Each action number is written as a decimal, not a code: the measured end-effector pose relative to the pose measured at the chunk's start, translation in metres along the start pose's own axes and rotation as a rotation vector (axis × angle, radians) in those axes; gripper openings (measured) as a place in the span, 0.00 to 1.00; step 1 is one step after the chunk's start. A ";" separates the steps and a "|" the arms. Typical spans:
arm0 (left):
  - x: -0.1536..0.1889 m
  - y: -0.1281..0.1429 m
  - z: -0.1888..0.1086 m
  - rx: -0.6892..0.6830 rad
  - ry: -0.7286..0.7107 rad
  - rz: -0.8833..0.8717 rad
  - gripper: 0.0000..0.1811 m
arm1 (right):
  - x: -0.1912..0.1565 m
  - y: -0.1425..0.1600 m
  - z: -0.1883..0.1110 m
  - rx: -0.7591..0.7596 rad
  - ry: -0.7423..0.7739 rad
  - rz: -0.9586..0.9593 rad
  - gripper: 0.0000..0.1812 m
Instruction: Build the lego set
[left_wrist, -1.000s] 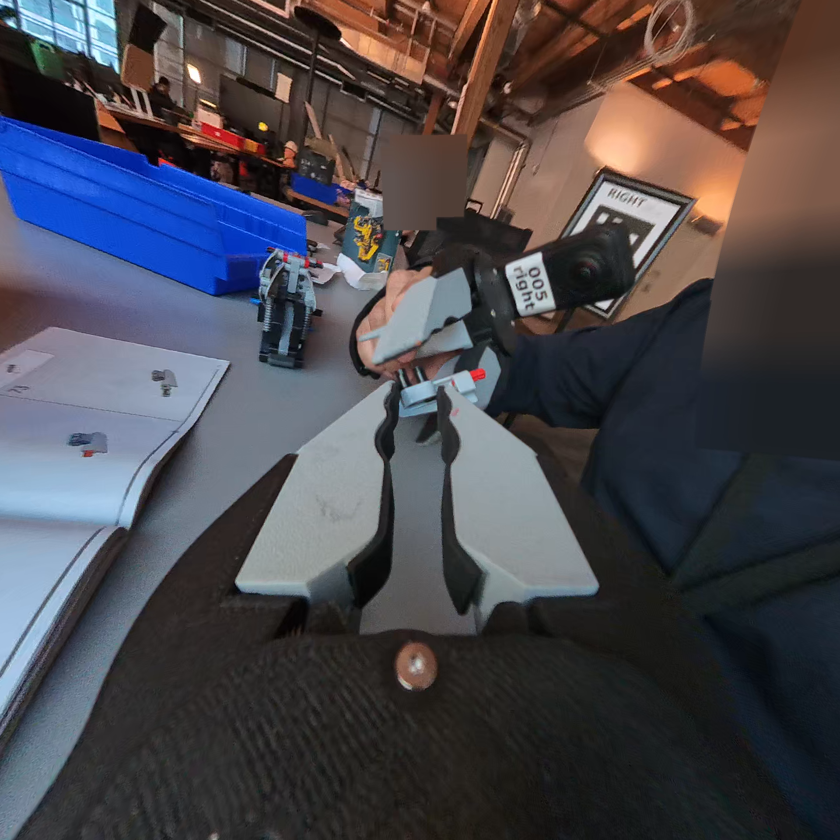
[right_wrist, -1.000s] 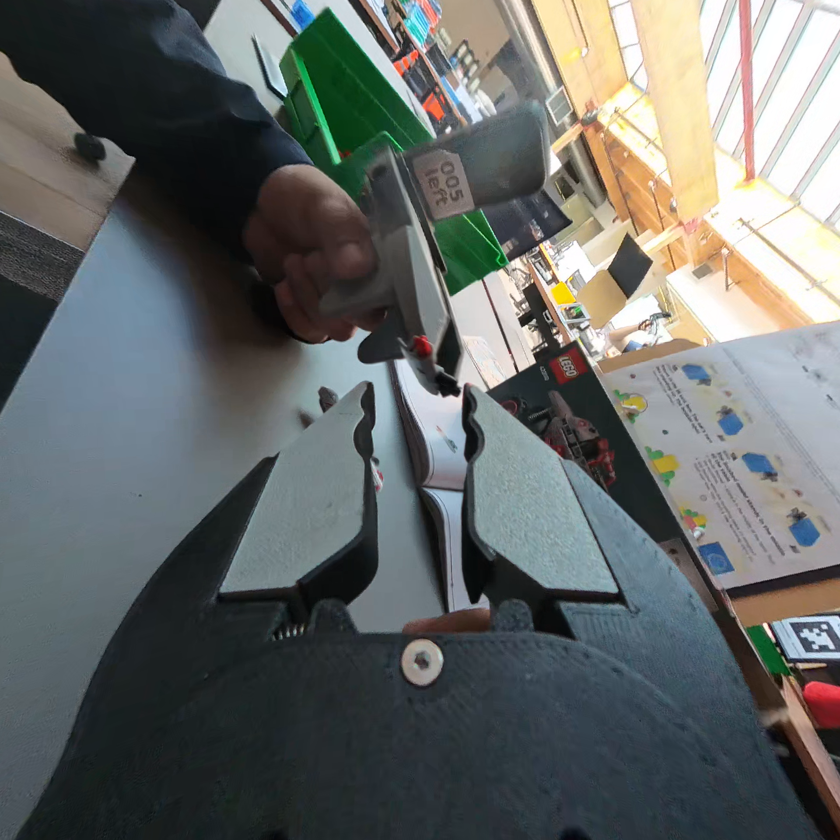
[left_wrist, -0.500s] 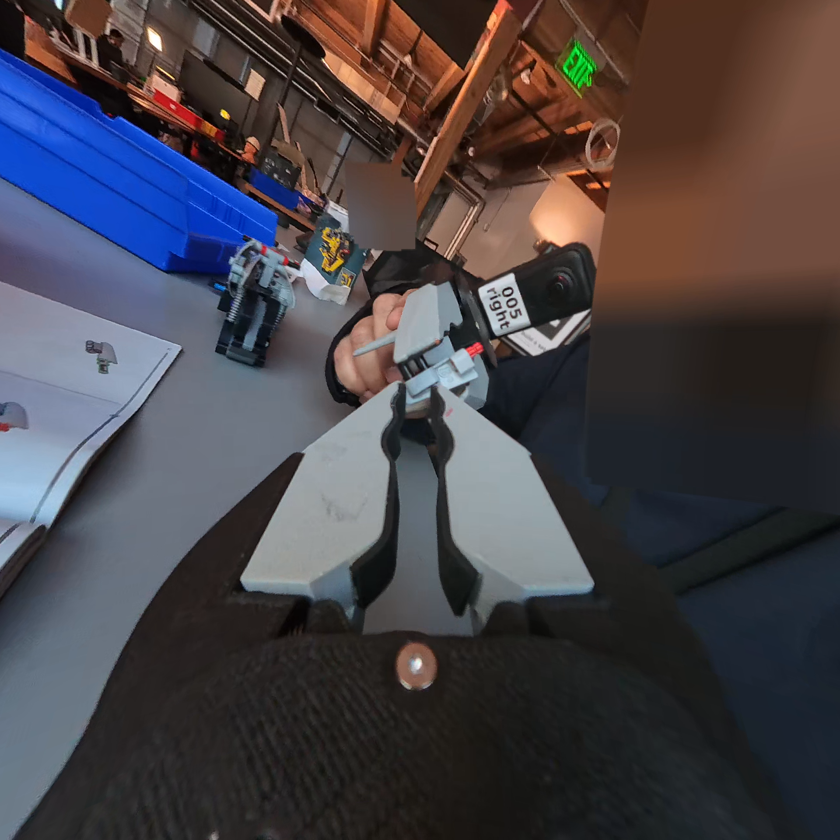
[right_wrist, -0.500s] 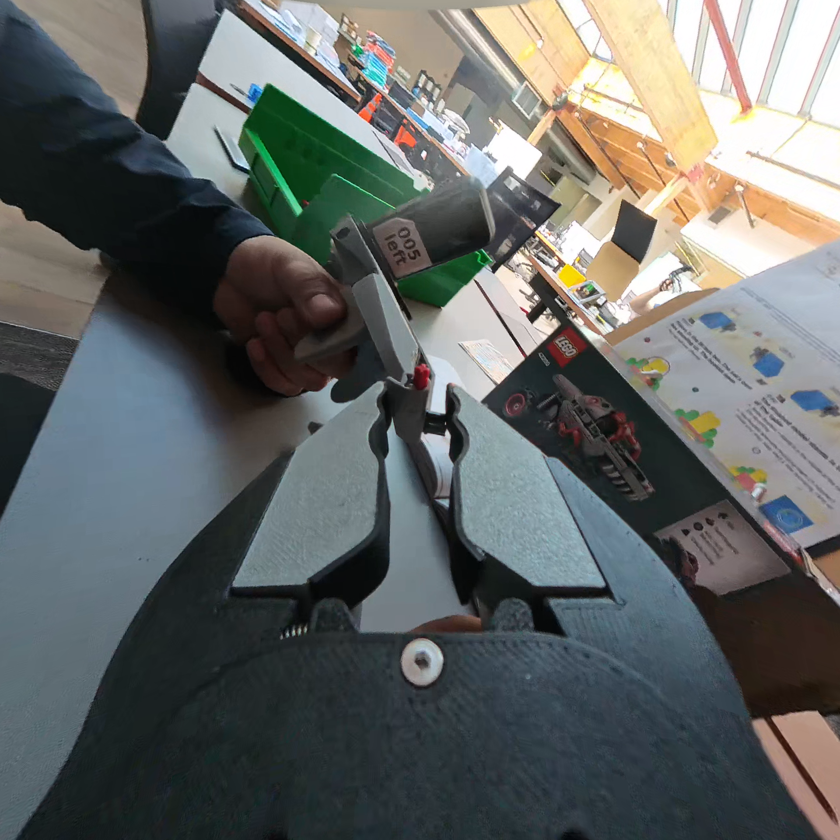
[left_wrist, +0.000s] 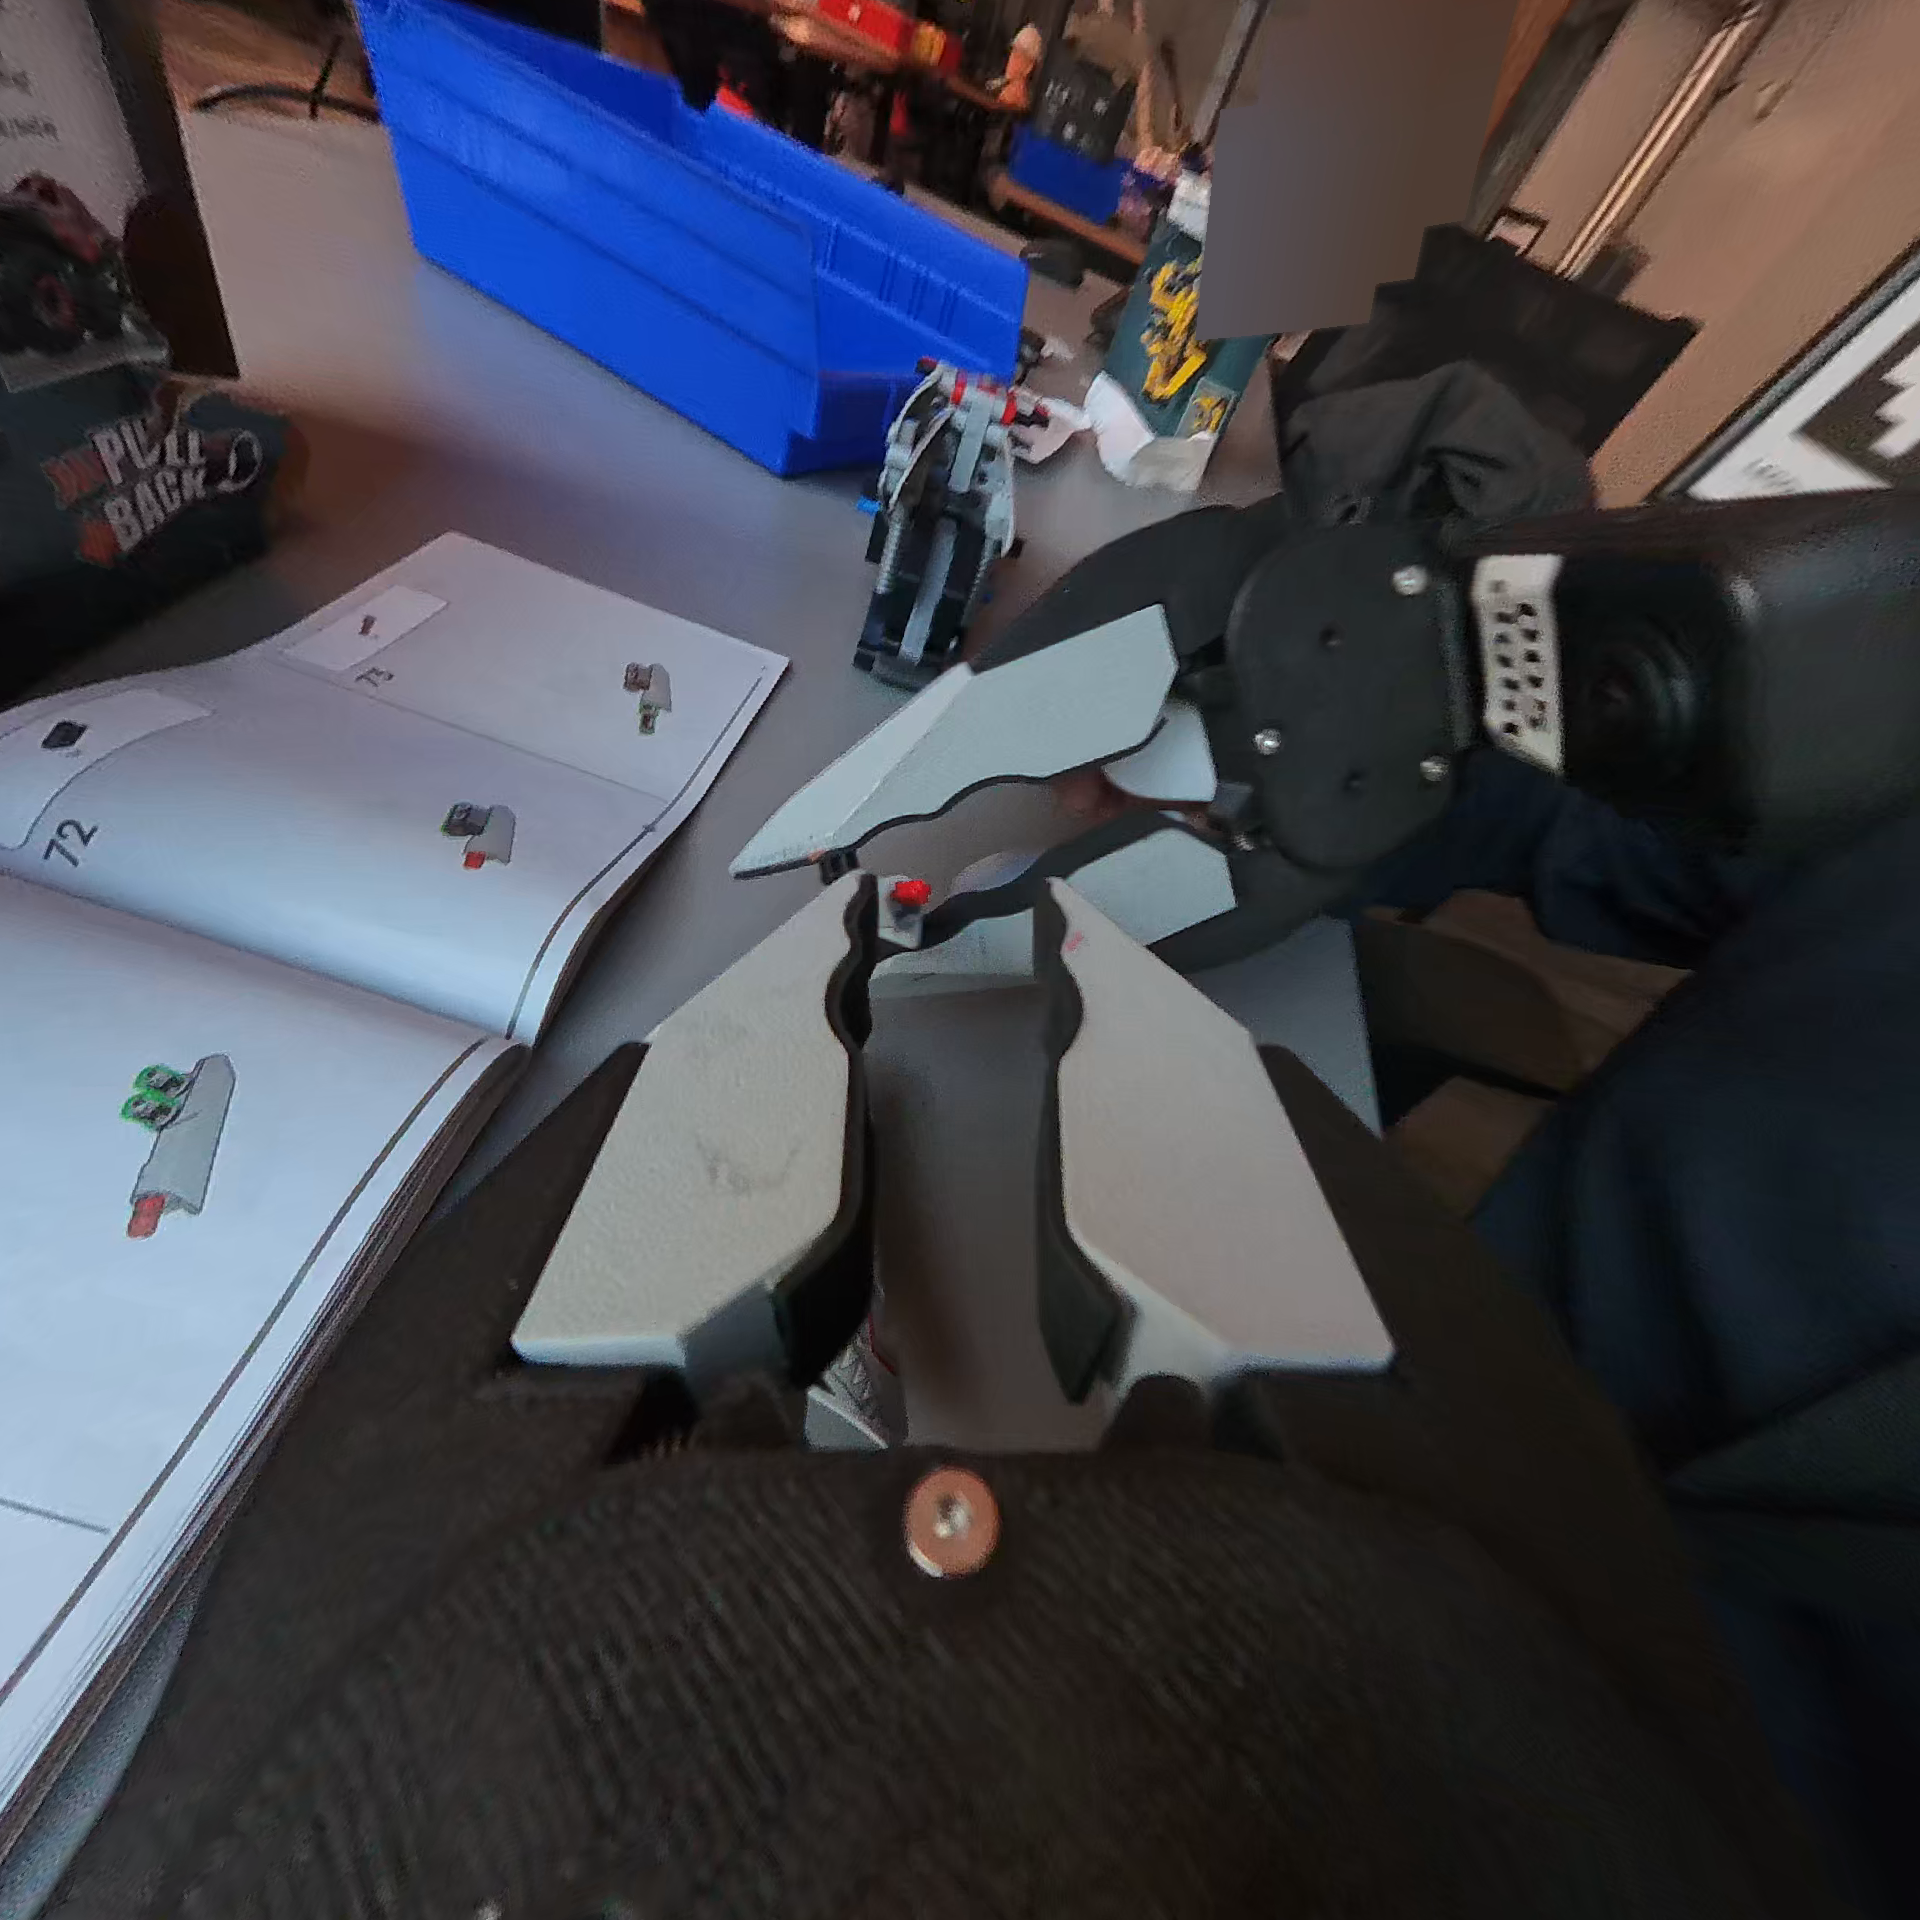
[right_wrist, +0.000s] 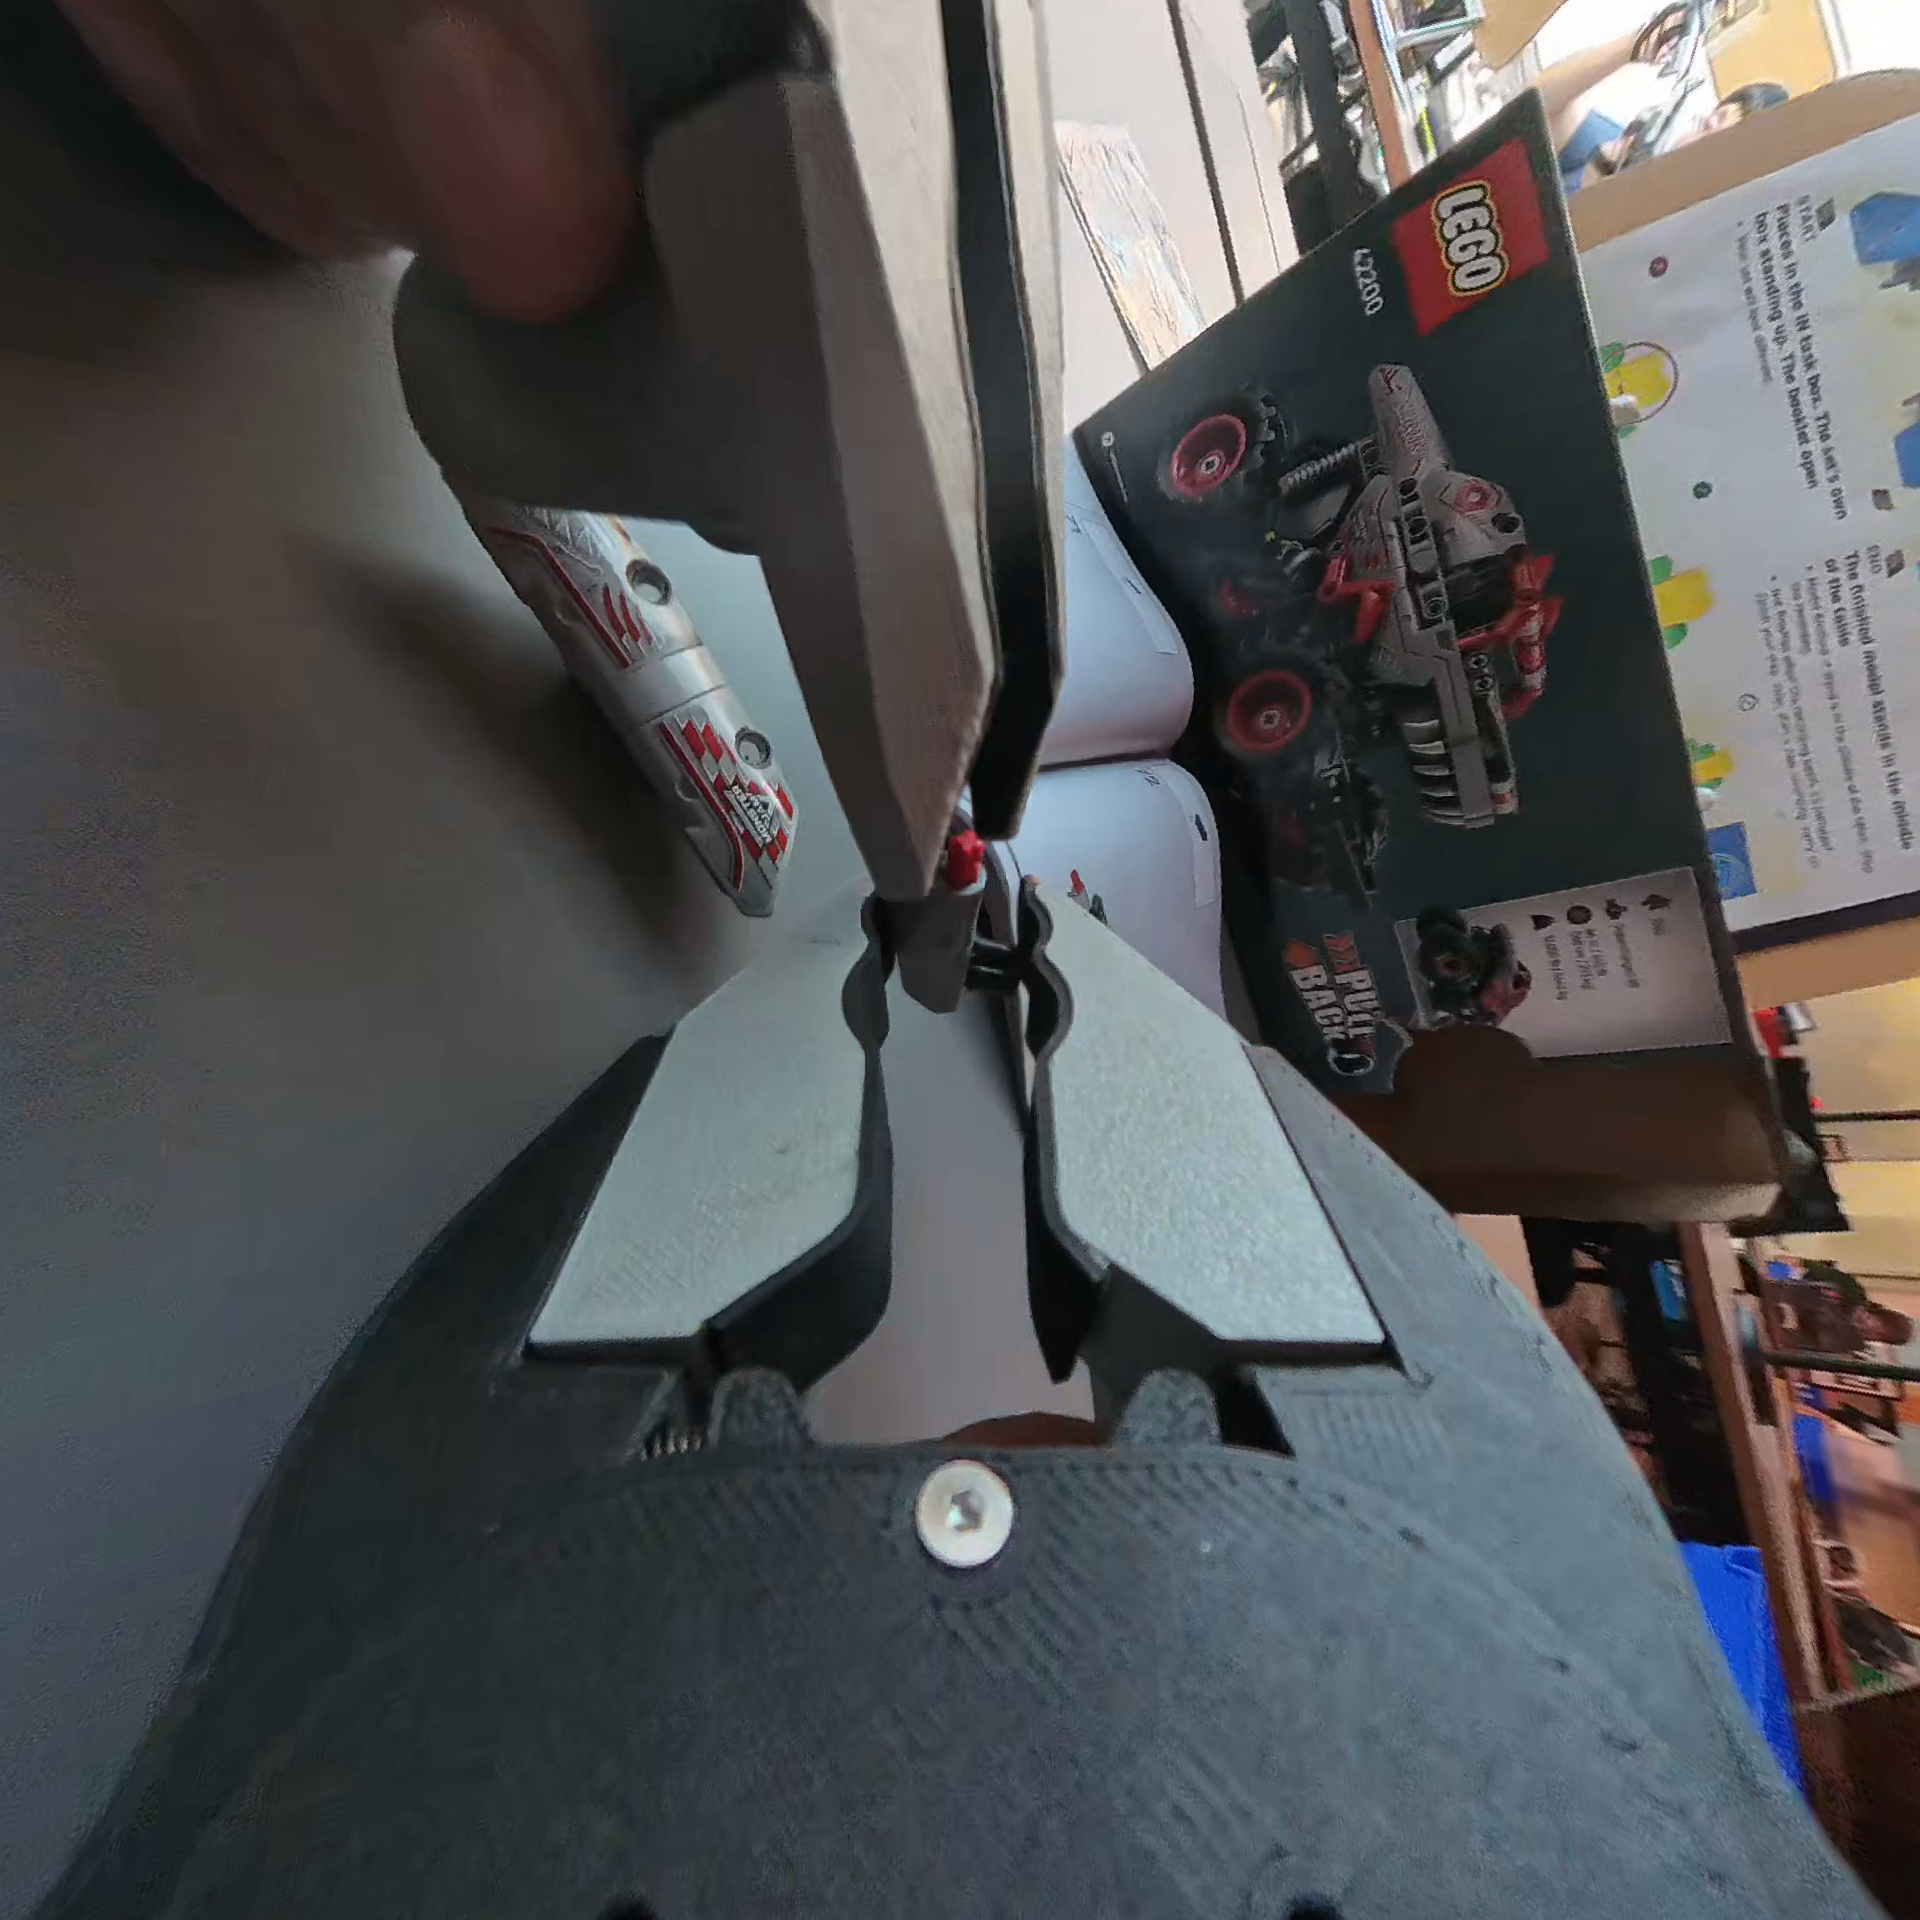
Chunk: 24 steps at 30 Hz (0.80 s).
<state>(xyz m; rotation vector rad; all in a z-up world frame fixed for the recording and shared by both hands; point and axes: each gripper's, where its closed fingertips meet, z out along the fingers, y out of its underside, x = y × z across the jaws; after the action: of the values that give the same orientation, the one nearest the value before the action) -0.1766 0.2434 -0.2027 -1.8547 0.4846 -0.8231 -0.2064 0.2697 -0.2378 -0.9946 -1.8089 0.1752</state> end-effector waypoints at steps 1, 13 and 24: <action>-0.004 0.003 0.003 -0.026 -0.030 -0.001 0.15 | 0.000 0.001 0.000 -0.012 0.016 -0.024 0.11; -0.023 0.008 0.000 -0.083 -0.170 0.100 0.03 | 0.004 -0.018 0.005 -0.039 0.130 -0.193 0.11; -0.009 0.010 -0.042 -0.093 0.120 0.189 0.03 | -0.010 -0.049 -0.018 0.381 -0.284 0.190 0.11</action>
<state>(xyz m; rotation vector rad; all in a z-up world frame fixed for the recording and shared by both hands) -0.2132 0.2182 -0.2040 -1.8179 0.7740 -0.7976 -0.2165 0.2248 -0.2104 -0.8956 -1.8371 0.7831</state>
